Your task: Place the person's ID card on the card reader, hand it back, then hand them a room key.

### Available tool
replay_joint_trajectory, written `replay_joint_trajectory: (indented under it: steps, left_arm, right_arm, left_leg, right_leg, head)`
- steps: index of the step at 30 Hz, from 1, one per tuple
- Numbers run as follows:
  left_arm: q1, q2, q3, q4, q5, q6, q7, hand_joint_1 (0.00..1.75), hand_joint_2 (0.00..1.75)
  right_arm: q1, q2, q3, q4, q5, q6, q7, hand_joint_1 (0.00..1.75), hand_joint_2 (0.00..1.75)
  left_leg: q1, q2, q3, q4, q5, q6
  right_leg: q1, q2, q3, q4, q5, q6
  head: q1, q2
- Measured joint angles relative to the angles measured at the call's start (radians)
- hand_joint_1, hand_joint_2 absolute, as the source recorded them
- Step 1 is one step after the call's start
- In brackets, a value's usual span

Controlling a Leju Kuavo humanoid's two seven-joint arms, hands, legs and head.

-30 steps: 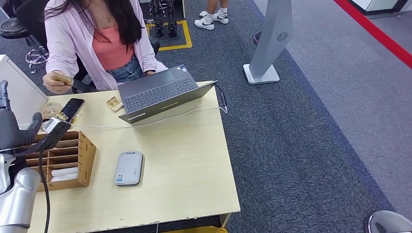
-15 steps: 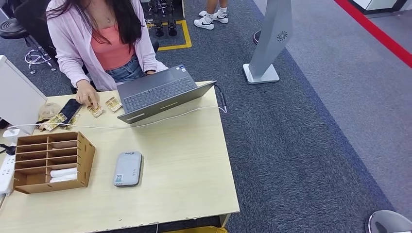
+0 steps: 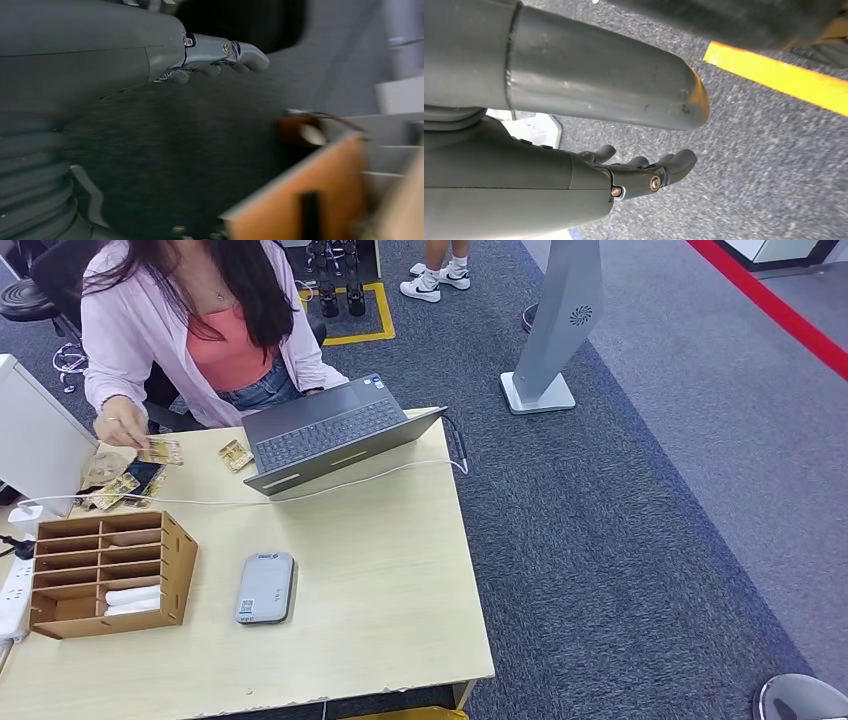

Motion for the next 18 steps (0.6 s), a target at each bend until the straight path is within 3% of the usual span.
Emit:
replay_joint_trajectory:
  steps: [3, 4, 7, 12, 13, 16, 17, 18]
  left_arm:
    - [-0.013, -0.005, 0.008, 0.179, -0.009, 0.038, 0.070, 0.00, 0.44]
    - [-0.019, -0.010, 0.012, 0.227, -0.005, 0.047, 0.138, 0.00, 0.44]
    - [-0.039, -0.042, 0.025, 0.343, -0.002, 0.083, 0.309, 0.00, 1.75]
    - [-0.048, -0.088, -0.017, 0.437, -0.041, 0.142, 0.348, 0.00, 1.75]
    - [-0.047, -0.089, -0.034, 0.443, -0.042, 0.142, 0.354, 0.00, 1.31]
    - [-0.042, -0.090, -0.095, 0.454, -0.044, 0.136, 0.373, 0.00, 0.00]
    - [-0.040, -0.091, -0.116, 0.456, -0.044, 0.133, 0.379, 0.00, 0.00]
    - [-0.039, -0.091, -0.126, 0.457, -0.044, 0.131, 0.383, 0.00, 0.00]
  right_arm:
    - [-0.005, 0.006, -0.001, 0.000, 0.000, 0.002, -0.003, 0.00, 0.00]
    - [-0.006, 0.010, -0.001, 0.000, 0.002, 0.002, -0.001, 0.00, 0.44]
    - [-0.014, 0.022, -0.001, 0.002, 0.006, 0.006, 0.009, 0.00, 1.75]
    - [-0.016, 0.025, 0.032, 0.000, -0.039, 0.012, 0.019, 0.00, 1.75]
    - [-0.014, 0.024, 0.044, -0.002, -0.062, 0.015, 0.019, 0.00, 1.75]
    - [-0.010, 0.018, 0.082, -0.009, -0.136, 0.024, 0.020, 0.00, 0.44]
    - [-0.007, 0.015, 0.096, -0.012, -0.160, 0.027, 0.020, 0.00, 0.00]
    - [-0.006, 0.014, 0.102, -0.013, -0.172, 0.028, 0.020, 0.00, 0.00]
  left_leg:
    - [-0.001, 0.000, 0.000, 0.000, 0.000, 0.001]
    - [-0.002, 0.000, 0.000, 0.000, 0.000, 0.001]
    - [-0.003, 0.000, 0.000, 0.000, 0.001, 0.002]
    - [-0.003, 0.000, 0.001, 0.001, 0.001, 0.002]
    - [-0.003, 0.000, 0.001, 0.001, 0.001, 0.002]
    - [-0.002, 0.000, 0.001, 0.001, 0.000, 0.002]
    - [-0.002, 0.000, 0.001, 0.001, 0.000, 0.002]
    - [-0.001, 0.000, 0.001, 0.001, 0.000, 0.002]
  right_leg:
    - [-0.001, -0.001, 0.000, 0.000, 0.001, 0.001]
    - [-0.001, -0.001, 0.000, 0.000, 0.001, 0.001]
    - [-0.002, -0.001, 0.000, 0.000, 0.001, 0.001]
    - [-0.002, -0.001, 0.000, 0.000, 0.001, 0.001]
    - [-0.002, -0.001, 0.000, 0.000, 0.001, 0.001]
    - [-0.001, -0.001, 0.000, 0.000, 0.001, 0.001]
    - [-0.001, -0.001, 0.000, 0.000, 0.001, 0.001]
    - [-0.001, -0.001, 0.000, 0.000, 0.001, 0.001]
  head:
    - [0.002, 0.000]
    - [0.002, 0.000]
    - [-0.001, 0.000]
    - [0.004, 0.000]
    - [0.003, 0.000]
    - [0.002, 0.000]
    - [0.001, 0.000]
    - [0.001, 0.000]
